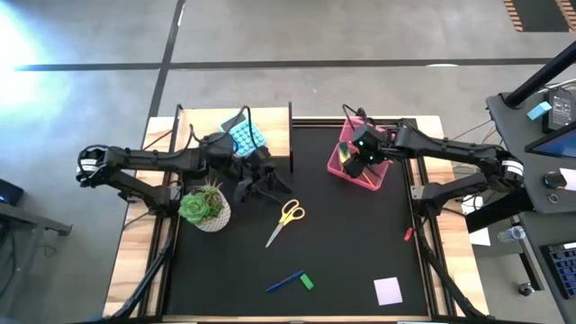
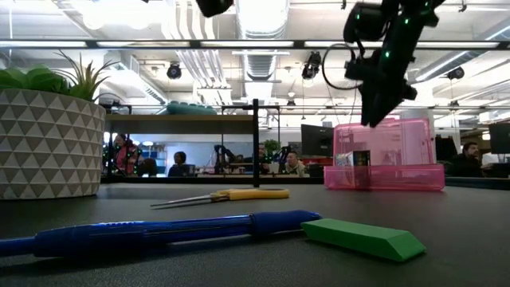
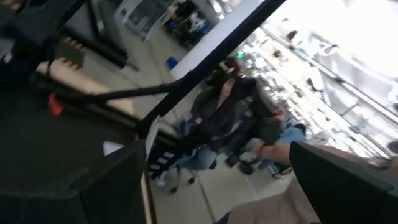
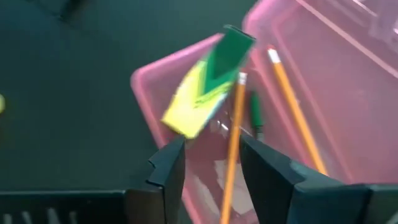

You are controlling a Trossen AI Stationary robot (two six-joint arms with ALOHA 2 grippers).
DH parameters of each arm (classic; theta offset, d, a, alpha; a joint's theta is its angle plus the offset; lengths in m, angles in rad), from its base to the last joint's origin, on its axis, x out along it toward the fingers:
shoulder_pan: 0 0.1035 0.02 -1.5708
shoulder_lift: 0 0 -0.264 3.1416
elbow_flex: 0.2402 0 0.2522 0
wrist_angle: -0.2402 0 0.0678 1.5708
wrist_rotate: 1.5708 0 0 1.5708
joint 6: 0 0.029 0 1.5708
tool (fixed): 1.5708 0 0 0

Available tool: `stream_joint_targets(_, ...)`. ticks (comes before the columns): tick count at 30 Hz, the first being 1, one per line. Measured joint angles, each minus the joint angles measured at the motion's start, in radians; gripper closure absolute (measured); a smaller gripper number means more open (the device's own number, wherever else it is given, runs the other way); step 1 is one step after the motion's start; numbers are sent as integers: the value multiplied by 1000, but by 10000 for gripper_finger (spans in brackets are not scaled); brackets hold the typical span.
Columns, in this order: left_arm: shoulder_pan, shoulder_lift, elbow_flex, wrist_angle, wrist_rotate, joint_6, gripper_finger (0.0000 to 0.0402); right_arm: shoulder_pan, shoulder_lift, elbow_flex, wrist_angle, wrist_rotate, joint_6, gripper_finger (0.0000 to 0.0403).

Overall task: Pack school essentials
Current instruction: Put the yellow scissors into the pink supply box

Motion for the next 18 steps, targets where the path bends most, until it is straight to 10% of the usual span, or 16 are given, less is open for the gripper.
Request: stream_joint_targets(18, -176, 0, 23, -380, -371, 98, 22, 521, -17, 24, 180, 1, 94, 272)
